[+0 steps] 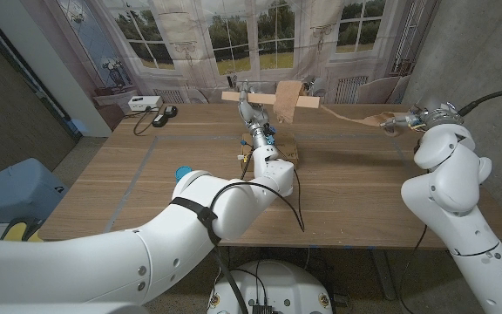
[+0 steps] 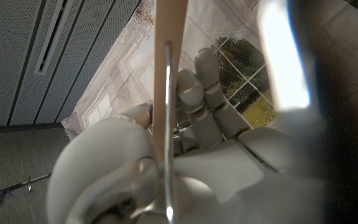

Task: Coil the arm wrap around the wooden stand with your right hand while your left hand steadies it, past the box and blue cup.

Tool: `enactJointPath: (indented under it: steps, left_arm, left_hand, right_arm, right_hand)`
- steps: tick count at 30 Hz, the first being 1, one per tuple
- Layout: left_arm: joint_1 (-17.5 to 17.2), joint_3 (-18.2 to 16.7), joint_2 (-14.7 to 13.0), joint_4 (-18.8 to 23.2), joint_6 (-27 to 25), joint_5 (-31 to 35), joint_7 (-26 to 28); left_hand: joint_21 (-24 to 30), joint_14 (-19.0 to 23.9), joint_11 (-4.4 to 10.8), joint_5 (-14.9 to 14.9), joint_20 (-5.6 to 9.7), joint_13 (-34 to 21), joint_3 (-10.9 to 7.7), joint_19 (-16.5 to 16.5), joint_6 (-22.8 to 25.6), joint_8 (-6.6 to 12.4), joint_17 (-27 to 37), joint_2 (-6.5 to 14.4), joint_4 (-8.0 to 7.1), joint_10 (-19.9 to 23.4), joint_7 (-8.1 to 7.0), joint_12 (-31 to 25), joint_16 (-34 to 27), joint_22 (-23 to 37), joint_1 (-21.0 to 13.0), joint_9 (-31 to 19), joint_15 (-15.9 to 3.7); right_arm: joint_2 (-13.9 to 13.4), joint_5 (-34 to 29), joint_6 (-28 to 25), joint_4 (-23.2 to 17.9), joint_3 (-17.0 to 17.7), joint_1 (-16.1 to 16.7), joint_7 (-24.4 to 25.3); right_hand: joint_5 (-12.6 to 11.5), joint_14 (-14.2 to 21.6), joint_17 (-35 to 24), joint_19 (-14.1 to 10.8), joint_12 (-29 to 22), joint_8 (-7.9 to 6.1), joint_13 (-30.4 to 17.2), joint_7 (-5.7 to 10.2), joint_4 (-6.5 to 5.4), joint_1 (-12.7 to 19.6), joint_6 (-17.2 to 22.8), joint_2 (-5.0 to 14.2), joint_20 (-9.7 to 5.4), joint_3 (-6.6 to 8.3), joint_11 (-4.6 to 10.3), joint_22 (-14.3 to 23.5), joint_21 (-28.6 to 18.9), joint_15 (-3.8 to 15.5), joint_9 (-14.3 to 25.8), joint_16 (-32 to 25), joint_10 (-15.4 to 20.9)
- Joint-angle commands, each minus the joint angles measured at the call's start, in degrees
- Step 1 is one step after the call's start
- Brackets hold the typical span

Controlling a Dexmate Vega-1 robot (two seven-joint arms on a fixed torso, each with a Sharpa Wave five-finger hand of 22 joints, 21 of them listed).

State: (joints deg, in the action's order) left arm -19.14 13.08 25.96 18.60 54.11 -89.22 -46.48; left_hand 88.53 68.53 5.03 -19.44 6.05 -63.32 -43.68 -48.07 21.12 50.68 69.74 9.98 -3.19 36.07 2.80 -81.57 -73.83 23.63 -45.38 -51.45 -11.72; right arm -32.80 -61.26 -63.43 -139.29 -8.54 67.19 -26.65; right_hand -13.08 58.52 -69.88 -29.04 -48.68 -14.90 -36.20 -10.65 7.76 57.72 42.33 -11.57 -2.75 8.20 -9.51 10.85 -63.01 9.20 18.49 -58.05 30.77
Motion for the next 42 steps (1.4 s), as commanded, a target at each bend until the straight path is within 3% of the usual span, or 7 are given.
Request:
enactJointPath:
  steps: [1,12,20,26,34,42]
  left_arm:
    - [0.35,4.32,0.00,-0.23,2.91,-1.18,4.05]
    - [0.29,9.17,0.00,-0.39,6.97,-2.53,6.97]
    - [0.27,11.17,0.00,-0.72,9.05,-0.94,10.40]
    - [0.13,11.17,0.00,-0.97,10.11,3.29,14.38]
    - [-0.68,8.46,0.00,-1.15,10.94,17.39,24.43]
    - [-2.02,2.81,0.00,-0.52,10.27,37.34,37.20]
  left_hand:
    - [-0.14,-0.37,0.16,0.06,5.80,-7.57,-6.14,0.32,-0.31,0.30,0.16,0.93,-5.36,0.08,0.38,-7.81,0.18,-0.03,0.05,0.14,-0.16]
    - [-0.13,-0.46,0.44,0.32,5.90,-7.56,-6.28,0.28,-0.54,0.64,0.15,0.98,-5.17,-0.03,0.38,-7.84,0.24,-0.54,0.15,0.22,-0.17]
    - [-0.18,-0.57,0.34,0.48,5.94,-7.56,-6.34,0.22,-0.69,0.82,0.13,0.97,-5.12,-0.08,0.36,-7.85,0.30,-0.98,0.23,0.33,-0.17]
    - [-0.17,-0.56,0.48,0.59,5.94,-7.55,-6.40,0.16,-0.73,0.96,0.12,0.99,-5.09,0.02,0.40,-7.88,0.33,-1.26,0.29,0.47,-0.17]
    - [-0.12,-0.39,0.65,0.73,5.98,-7.56,-6.40,0.11,-0.80,1.10,-0.11,0.98,-5.05,-0.01,0.28,-7.88,0.51,-1.49,0.36,0.60,-0.18]
    - [-0.13,-0.37,0.75,0.87,5.96,-7.56,-6.39,0.11,-0.65,1.26,0.01,0.95,-5.03,0.02,-0.03,-7.89,0.51,-1.74,0.43,0.80,-0.16]
  right_arm:
    - [-11.50,11.05,-10.57,-2.88,-5.35,0.77,2.17]
    - [-20.21,27.38,-16.56,-7.09,-11.65,-1.02,13.57]
    - [-21.91,34.02,-16.56,-8.80,-12.57,-0.50,18.94]
    - [-22.84,36.11,-16.56,-9.39,-15.15,-1.72,20.48]
    - [-23.27,28.60,-16.56,-10.38,-21.02,-5.36,12.28]
    - [-20.88,9.44,-16.56,-9.78,-27.81,-8.66,-3.52]
  right_hand:
    - [-0.24,-0.15,-0.12,0.25,0.24,0.21,-0.09,10.73,-0.17,19.16,19.52,18.75,-5.22,-0.02,13.16,0.06,-0.64,3.45,0.26,0.15,23.88]
    - [-0.17,-0.14,-0.13,0.44,0.39,0.45,-0.39,10.51,-0.21,19.42,19.61,18.79,-5.17,-0.15,13.01,-0.02,-1.14,3.47,0.44,0.34,23.87]
    - [-0.12,-0.02,-0.12,0.54,0.54,0.67,-0.36,10.44,-0.22,19.59,19.60,18.83,-5.14,-0.22,12.84,-0.06,-1.48,3.46,0.52,0.42,24.07]
    - [-0.05,0.14,-0.13,0.73,0.78,0.82,-0.18,10.41,-0.25,19.72,19.70,18.87,-5.11,-0.29,12.88,-0.10,-1.75,3.45,0.60,0.47,24.27]
    - [0.06,0.31,-0.12,0.58,0.97,0.99,-0.07,10.22,-0.31,19.84,19.91,18.92,-4.94,-0.38,12.78,-0.16,-2.26,3.44,0.69,0.56,24.64]
    - [0.14,0.51,-0.12,0.56,1.17,1.24,-0.14,10.11,-0.29,20.03,19.87,18.92,-4.86,-0.43,12.68,-0.21,-2.64,3.45,0.77,0.63,24.67]
